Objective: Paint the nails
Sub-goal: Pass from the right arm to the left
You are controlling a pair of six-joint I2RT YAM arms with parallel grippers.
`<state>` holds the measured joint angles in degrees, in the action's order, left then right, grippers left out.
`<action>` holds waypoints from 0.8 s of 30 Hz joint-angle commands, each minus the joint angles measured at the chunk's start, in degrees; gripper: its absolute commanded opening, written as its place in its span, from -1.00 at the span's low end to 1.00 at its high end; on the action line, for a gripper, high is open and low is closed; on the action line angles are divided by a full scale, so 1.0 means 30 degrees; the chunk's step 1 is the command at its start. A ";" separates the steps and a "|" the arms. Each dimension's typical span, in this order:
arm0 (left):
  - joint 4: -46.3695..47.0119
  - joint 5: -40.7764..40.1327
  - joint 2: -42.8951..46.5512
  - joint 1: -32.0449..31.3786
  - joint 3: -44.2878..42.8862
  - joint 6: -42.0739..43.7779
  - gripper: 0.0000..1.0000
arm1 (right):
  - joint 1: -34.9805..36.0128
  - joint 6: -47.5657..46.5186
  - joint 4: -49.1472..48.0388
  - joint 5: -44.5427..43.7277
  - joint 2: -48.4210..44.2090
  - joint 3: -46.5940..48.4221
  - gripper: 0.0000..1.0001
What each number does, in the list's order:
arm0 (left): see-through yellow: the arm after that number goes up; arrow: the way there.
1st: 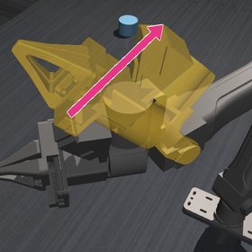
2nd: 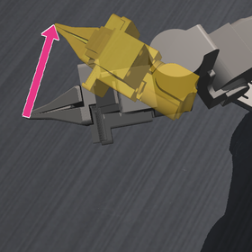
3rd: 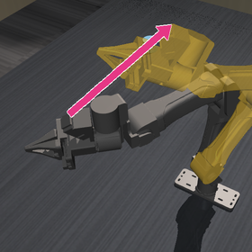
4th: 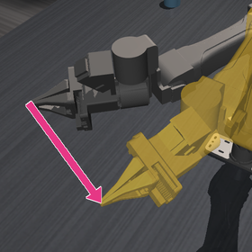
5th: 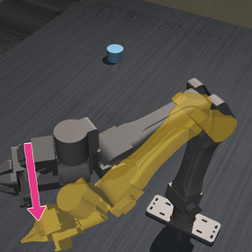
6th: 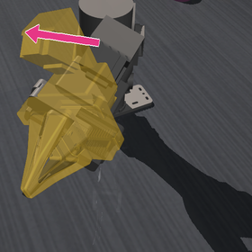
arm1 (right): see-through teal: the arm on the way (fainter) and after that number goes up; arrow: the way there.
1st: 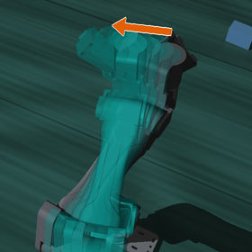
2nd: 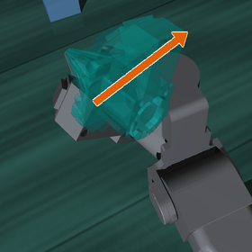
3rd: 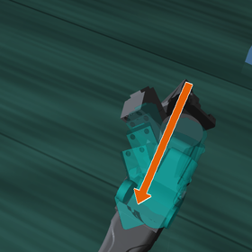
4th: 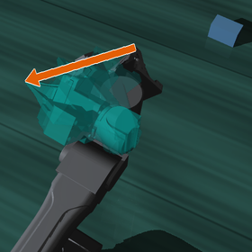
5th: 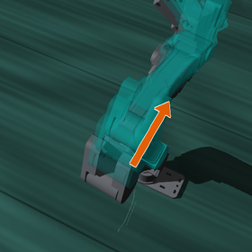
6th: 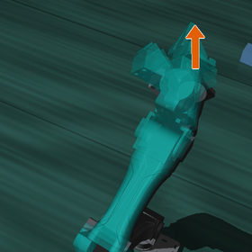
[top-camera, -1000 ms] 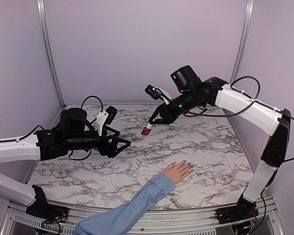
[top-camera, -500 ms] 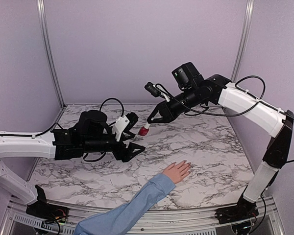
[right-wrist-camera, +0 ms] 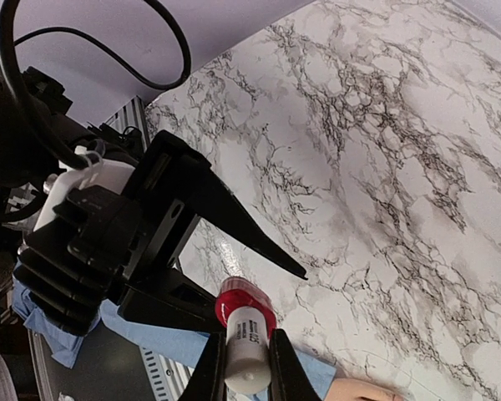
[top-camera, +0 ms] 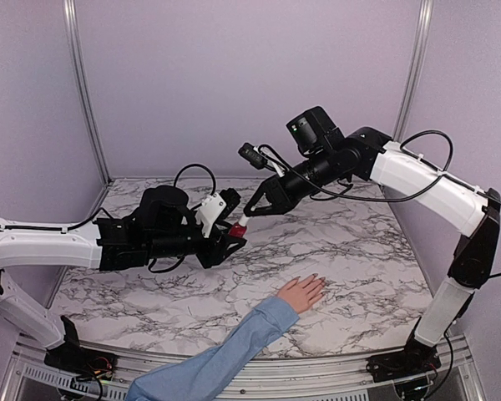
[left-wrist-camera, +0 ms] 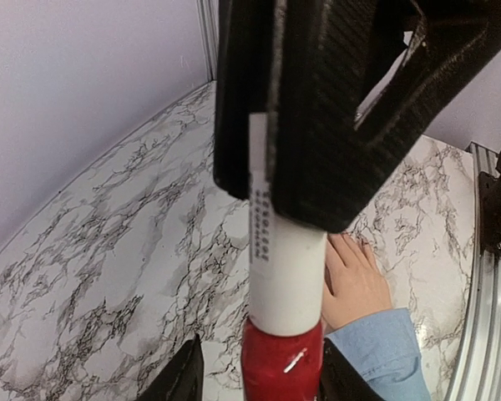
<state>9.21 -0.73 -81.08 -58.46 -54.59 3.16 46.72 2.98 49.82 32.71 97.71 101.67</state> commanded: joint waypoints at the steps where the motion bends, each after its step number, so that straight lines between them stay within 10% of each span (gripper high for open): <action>1: 0.0707 -0.0049 -0.0104 -0.0097 -0.0693 0.0351 -0.19 | 0.0130 0.0329 -0.0387 0.0230 0.0070 0.0789 -1.00; 24: 0.1218 -0.0403 0.0127 -0.0114 -0.0708 -0.0218 -0.64 | 0.0129 0.0893 -0.1236 0.0329 -0.0038 0.0782 -0.99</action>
<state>10.41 -0.95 -81.52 -58.63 -56.21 2.90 46.76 4.56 48.49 32.60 97.71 101.67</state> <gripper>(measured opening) 0.213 0.119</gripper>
